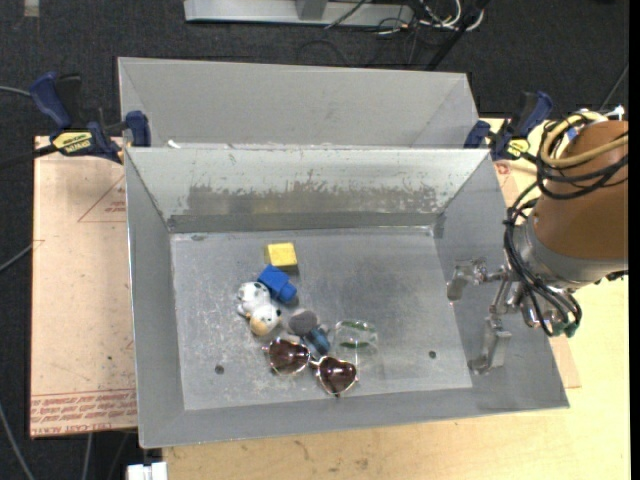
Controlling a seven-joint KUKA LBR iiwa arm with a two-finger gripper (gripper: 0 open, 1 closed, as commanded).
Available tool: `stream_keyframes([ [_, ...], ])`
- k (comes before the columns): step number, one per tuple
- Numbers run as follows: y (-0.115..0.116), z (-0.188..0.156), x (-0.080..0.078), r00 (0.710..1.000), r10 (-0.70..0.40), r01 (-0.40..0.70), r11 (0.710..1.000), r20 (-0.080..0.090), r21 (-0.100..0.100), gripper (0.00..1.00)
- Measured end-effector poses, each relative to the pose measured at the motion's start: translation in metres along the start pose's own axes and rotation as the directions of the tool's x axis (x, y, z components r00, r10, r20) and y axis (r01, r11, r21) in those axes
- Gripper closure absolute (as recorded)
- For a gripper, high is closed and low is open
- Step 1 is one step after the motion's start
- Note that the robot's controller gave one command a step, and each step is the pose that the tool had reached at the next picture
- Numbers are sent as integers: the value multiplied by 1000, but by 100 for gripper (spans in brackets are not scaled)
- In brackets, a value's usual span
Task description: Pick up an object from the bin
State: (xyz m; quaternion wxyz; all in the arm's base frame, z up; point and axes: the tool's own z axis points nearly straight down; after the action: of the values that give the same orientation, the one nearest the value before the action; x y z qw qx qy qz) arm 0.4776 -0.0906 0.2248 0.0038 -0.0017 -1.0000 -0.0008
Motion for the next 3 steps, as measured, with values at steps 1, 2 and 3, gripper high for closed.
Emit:
stream_keyframes([
  [1, 1, -4, -2, 1000, -4, 4, 1000, 9, 1, 0],
  [2, 46, 36, -32, 967, -254, 254, 967, 16, 8, 0],
  [3, 79, 62, -31, 950, -311, 311, 950, 6, 2, 0],
])
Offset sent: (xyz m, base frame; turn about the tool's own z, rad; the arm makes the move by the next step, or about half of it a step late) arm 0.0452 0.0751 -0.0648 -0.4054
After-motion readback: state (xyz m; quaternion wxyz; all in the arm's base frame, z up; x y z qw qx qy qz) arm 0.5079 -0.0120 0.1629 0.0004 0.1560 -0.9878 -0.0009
